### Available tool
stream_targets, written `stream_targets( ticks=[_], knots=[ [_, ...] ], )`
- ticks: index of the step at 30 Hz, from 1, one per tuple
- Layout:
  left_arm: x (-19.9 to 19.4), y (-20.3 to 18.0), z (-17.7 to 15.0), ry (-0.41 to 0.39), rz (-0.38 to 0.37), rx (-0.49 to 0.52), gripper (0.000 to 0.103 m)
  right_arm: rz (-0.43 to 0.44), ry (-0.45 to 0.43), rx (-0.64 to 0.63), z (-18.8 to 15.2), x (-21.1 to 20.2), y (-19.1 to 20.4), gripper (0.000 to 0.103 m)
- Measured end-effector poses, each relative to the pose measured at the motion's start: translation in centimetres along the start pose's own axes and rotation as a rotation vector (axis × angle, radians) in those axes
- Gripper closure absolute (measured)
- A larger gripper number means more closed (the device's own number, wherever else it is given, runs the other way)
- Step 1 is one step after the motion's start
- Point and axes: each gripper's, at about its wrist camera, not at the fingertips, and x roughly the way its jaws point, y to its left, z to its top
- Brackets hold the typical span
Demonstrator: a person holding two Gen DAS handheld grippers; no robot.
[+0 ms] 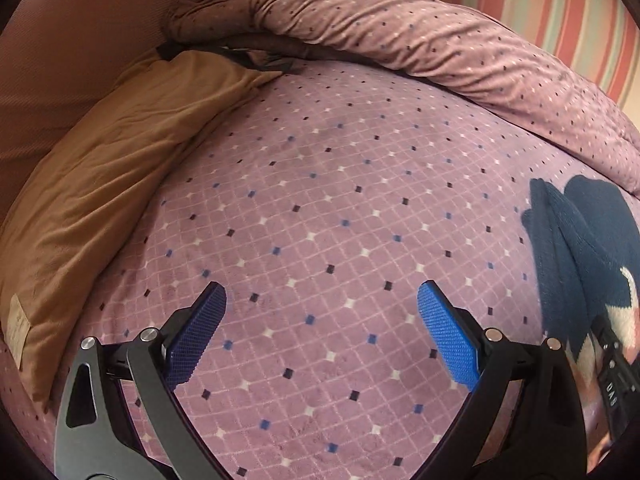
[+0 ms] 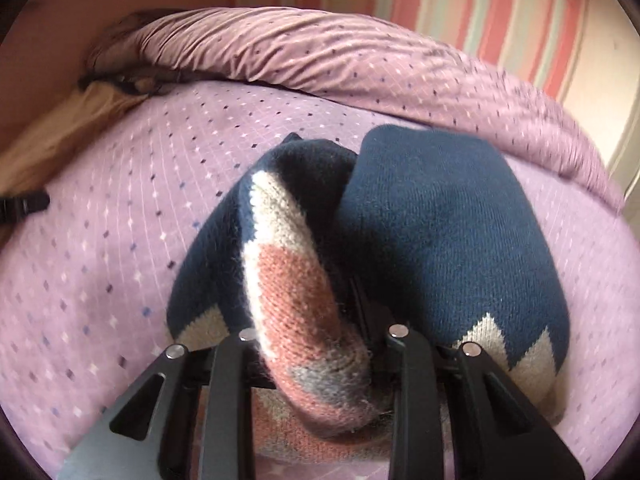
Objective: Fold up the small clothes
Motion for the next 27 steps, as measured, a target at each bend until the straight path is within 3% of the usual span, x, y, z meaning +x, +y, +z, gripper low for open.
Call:
stream_targets(
  ticks=[4, 8, 9, 13, 16, 19, 24, 27],
  knots=[
    [0.5, 0.1, 0.0, 0.016, -0.008, -0.017, 0.007, 0.008, -0.008, -0.057, 0.3, -0.2, 0.1, 0.064],
    [0.8, -0.7, 0.0, 0.031, -0.032, -0.019, 0.007, 0.027, -0.023, -0.108, 0.3, -0.4, 0.6, 0.048],
    [0.8, -0.9, 0.0, 0.033, -0.034, -0.016, 0.007, 0.044, -0.021, -0.114, 0.4, -0.6, 0.6, 0.043],
    [0.5, -2.0, 0.1, 0.040, -0.059, 0.002, 0.007, 0.146, -0.008, -0.086, 1.7, -2.5, -0.6, 0.040],
    [0.0, -2.8, 0.3, 0.043, -0.079, 0.017, 0.007, 0.210, 0.016, -0.061, 2.7, -4.0, -2.5, 0.026],
    [-1.1, -4.1, 0.8, 0.031, -0.101, 0.046, 0.007, 0.261, 0.063, -0.033, 3.9, -5.3, -5.7, 0.026],
    [-3.2, -7.6, 1.6, 0.010, -0.181, 0.095, 0.006, 0.245, 0.062, -0.019, 5.0, -6.2, -11.3, 0.026],
    [-4.2, -10.7, 1.5, 0.008, -0.239, 0.133, 0.006, 0.314, 0.049, 0.064, 4.7, -5.5, -15.1, 0.026]
  ],
)
